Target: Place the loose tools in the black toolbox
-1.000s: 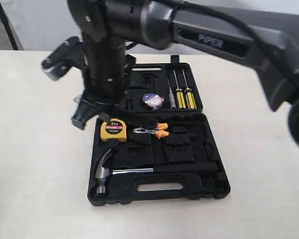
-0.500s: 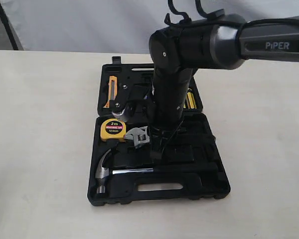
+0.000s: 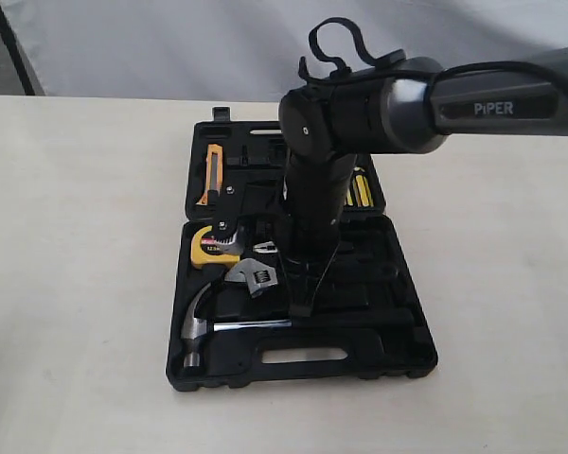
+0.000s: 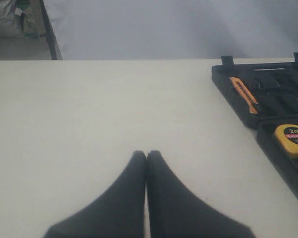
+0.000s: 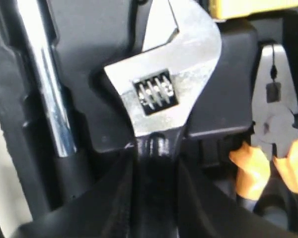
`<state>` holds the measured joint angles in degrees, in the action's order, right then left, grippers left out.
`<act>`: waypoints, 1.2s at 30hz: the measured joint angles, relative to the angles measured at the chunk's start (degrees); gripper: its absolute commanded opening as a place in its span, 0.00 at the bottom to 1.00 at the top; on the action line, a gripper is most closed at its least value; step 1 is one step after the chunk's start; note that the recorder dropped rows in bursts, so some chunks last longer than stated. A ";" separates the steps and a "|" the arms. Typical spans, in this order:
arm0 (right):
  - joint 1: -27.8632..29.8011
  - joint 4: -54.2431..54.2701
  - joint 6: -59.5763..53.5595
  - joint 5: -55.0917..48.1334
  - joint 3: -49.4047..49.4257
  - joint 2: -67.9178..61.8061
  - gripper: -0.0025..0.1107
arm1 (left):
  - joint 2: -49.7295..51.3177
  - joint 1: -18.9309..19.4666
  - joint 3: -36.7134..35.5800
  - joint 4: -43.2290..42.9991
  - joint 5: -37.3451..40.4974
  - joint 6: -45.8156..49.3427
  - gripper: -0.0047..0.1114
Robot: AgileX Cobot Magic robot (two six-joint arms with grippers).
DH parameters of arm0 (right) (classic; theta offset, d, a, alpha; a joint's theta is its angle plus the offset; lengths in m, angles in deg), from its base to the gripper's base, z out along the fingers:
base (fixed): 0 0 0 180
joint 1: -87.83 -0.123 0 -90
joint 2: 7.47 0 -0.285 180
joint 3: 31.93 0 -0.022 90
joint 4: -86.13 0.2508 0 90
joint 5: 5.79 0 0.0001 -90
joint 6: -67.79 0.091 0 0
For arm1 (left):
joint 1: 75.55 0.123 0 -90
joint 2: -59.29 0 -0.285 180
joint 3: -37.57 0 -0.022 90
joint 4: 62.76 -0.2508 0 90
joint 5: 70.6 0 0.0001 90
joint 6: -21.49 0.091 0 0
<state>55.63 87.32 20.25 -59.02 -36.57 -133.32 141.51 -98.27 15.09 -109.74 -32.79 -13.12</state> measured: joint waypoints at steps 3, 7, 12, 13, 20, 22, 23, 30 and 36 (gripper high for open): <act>0.00 0.23 -0.61 0.00 0.00 -0.77 0.03 | 0.00 0.00 0.00 0.00 0.00 0.00 0.05; 0.00 0.10 -0.84 0.00 0.00 -0.91 0.10 | 0.00 0.00 0.00 0.00 0.00 0.00 0.05; 0.00 -0.41 -0.97 0.00 0.00 -0.95 0.36 | 0.00 0.00 0.00 0.00 0.00 0.00 0.05; 0.00 -0.60 -0.97 0.09 0.00 -0.95 0.41 | 0.00 0.00 0.00 0.00 0.00 0.00 0.05; 0.00 -1.19 -0.04 0.38 -0.55 -0.95 0.50 | 0.00 0.00 0.00 0.00 0.00 0.00 0.05; 0.00 -1.49 2.59 0.38 -1.51 -0.54 0.46 | 0.00 0.00 0.00 0.00 0.00 0.00 0.05; 0.00 -1.82 4.90 0.38 -2.17 -0.06 0.42 | 0.00 0.00 0.00 0.00 0.00 0.00 0.05; 1.46 -8.16 21.18 -9.21 -6.50 3.89 0.02 | 0.00 0.00 0.00 0.00 0.00 0.00 0.05; 8.11 -3.10 28.51 -15.91 -6.47 3.23 0.02 | 0.00 0.00 0.00 0.00 0.00 0.00 0.05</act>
<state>63.74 84.21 48.75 -74.93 -43.04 -130.09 141.51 -98.27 15.09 -109.74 -32.79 -13.12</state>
